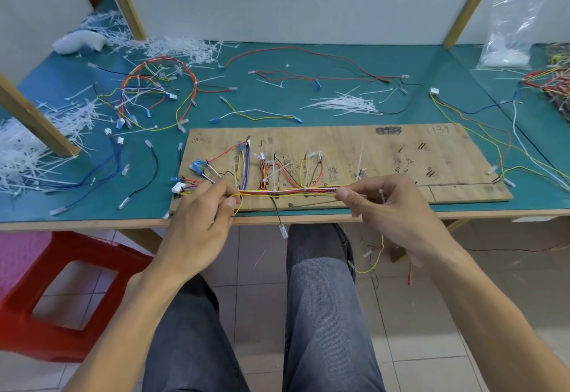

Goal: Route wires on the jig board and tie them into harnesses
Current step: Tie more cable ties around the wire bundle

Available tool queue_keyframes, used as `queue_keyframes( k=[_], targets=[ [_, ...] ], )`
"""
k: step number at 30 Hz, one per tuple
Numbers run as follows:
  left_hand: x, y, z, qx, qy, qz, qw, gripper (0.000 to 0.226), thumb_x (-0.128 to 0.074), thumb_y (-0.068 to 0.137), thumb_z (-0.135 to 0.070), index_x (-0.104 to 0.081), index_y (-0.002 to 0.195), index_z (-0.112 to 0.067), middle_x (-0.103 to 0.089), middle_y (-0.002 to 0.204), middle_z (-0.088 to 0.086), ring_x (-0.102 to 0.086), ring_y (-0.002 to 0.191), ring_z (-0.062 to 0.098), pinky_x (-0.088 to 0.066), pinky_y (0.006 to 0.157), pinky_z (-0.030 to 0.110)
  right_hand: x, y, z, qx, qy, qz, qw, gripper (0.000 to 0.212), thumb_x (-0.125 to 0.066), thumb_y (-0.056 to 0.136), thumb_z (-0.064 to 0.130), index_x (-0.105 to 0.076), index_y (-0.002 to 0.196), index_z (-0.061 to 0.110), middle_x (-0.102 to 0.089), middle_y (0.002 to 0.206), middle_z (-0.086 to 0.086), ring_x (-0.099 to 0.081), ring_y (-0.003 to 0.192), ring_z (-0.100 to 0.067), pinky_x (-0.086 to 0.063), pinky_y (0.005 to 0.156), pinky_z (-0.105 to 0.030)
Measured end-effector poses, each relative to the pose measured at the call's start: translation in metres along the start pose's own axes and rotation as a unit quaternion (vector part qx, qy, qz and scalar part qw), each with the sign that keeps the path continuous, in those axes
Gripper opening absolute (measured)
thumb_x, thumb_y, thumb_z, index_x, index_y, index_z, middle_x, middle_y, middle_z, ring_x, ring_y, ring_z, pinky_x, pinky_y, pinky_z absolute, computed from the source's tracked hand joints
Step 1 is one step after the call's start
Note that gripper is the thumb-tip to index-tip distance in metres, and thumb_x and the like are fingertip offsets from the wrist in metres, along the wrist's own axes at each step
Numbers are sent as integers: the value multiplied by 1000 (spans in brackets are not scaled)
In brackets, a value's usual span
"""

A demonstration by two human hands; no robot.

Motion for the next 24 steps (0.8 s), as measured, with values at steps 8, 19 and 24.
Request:
queue_keyframes(
  k=[8,19,24],
  targets=[
    [9,12,0,-98,124,71,985,21,-54,105,-17,-67,115,-30,-38,94,-9,-43,87,7,-46,70,37,38,29,8,-7,-34,48,998,12,-82,89,32,-86,83,23,-80,81,-2,-64,68,-6,-45,65,-14],
    [15,19,-20,-196,346,106,912,60,-82,50,7,-70,102,-20,-66,88,-7,-45,93,24,-36,68,37,53,39,4,52,-187,80,978,9,-84,89,17,-86,95,23,-80,78,2,-71,77,6,-49,81,-18],
    [-14,21,-57,-155,158,104,970,56,-59,86,-25,-58,142,-24,-64,112,-17,-42,106,18,-41,93,36,47,29,6,151,-167,25,974,14,-82,91,10,-86,100,20,-79,80,11,-75,88,-6,-51,86,-14]
  ],
)
Point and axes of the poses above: each hand's wrist, its own y-axis towards the middle knuckle, its own x-axis out of the back of the hand, z = x × y, the point moved 1 cm from there along y, towards the middle knuckle
